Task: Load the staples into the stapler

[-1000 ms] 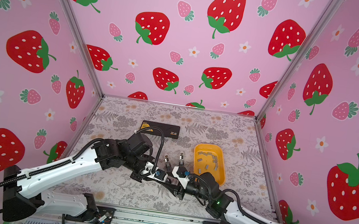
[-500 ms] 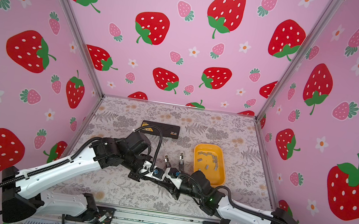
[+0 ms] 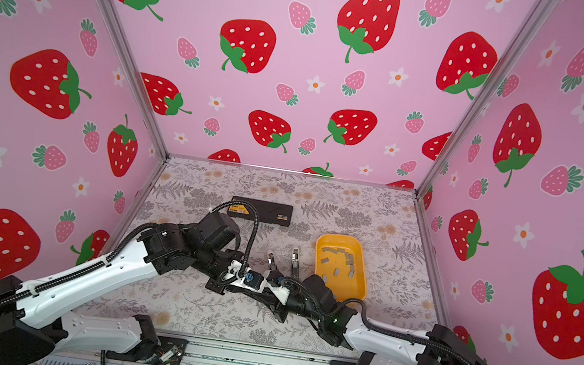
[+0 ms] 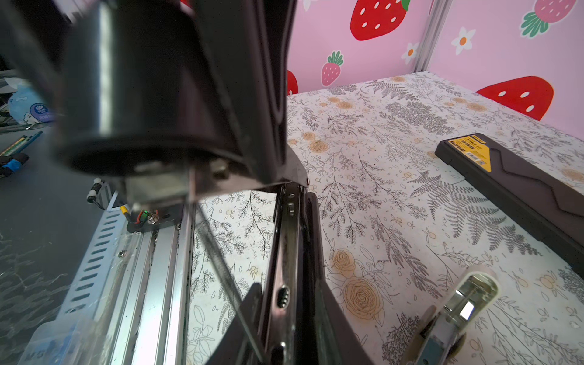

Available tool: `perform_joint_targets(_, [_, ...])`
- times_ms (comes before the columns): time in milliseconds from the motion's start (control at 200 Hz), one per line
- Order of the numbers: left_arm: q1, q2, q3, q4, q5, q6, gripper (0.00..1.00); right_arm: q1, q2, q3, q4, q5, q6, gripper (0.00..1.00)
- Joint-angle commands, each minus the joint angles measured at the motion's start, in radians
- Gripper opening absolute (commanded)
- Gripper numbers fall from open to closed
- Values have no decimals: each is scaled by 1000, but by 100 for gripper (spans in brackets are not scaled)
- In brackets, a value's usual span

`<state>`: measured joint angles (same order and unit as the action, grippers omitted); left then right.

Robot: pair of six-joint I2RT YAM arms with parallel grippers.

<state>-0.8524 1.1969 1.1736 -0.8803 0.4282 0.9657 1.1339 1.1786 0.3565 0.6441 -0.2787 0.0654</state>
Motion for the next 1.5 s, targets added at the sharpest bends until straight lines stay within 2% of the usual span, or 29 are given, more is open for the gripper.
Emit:
perform_joint_targets(0, [8, -31, 61, 52, 109, 25, 0, 10, 16, 14, 19, 30, -8, 31])
perform_joint_targets(140, [19, -38, 62, 53, 131, 25, 0, 12, 33, 18, 25, 38, -8, 30])
perform_joint_targets(380, [54, -61, 58, 61, 163, 25, 0, 12, 41, 11, 39, 45, -13, 12])
perform_joint_targets(635, [173, -114, 42, 92, 250, 20, 0, 11, 36, -8, 70, 47, -12, 0])
perform_joint_targets(950, [336, -134, 21, 160, 385, -5, 0, 10, -37, -64, 148, 26, -1, 0])
perform_joint_targets(1211, [389, -143, 5, 205, 436, -24, 0, 10, -101, -101, 194, -3, 25, 0])
perform_joint_targets(1496, [491, -157, -37, 315, 542, -85, 0, 10, -224, -163, 251, 78, 76, 0])
